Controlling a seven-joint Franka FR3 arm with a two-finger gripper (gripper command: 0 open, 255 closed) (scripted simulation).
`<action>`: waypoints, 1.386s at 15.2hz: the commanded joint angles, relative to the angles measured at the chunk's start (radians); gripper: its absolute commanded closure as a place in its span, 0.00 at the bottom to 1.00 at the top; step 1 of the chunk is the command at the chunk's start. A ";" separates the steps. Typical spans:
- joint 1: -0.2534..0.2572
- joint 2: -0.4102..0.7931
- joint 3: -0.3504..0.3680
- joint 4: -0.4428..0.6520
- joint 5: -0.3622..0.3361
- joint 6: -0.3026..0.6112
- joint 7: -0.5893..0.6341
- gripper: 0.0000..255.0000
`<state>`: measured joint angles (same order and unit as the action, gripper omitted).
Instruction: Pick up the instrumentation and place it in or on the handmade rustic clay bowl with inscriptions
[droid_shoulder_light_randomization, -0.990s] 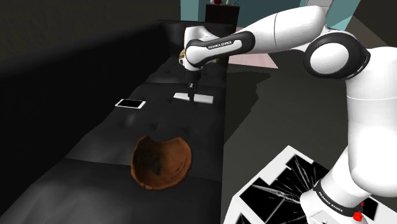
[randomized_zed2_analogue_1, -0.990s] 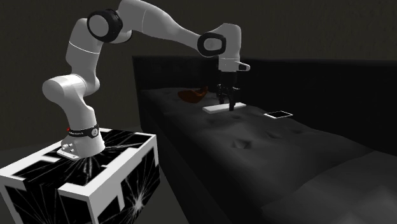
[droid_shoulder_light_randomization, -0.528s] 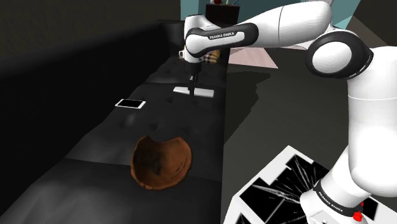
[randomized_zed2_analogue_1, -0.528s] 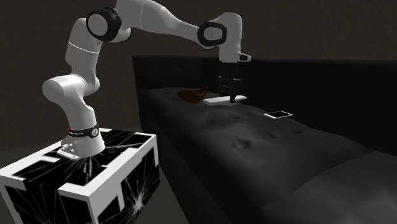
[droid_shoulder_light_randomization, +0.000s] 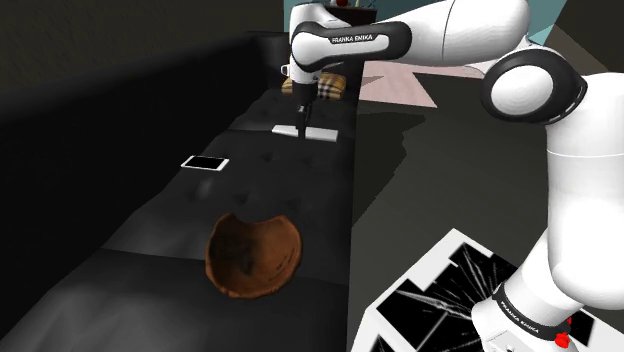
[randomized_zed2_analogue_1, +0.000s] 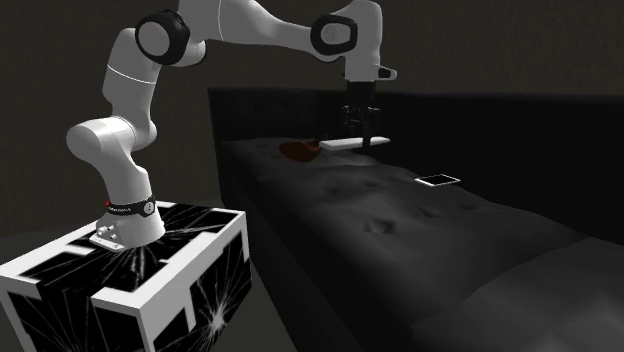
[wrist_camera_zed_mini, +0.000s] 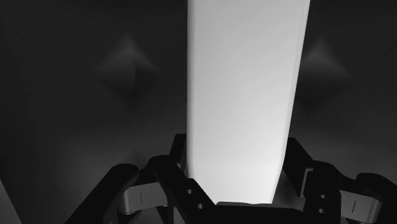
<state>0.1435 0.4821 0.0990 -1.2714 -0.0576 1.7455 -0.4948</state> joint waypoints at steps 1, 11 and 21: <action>0.001 0.000 0.000 0.029 0.000 -0.030 0.000 1.00; 0.098 -0.150 0.047 -0.179 -0.001 0.027 0.150 1.00; 0.224 -0.240 0.121 -0.308 -0.005 0.061 0.356 1.00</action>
<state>0.3572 0.2550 0.2135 -1.5614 -0.0631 1.8012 -0.1590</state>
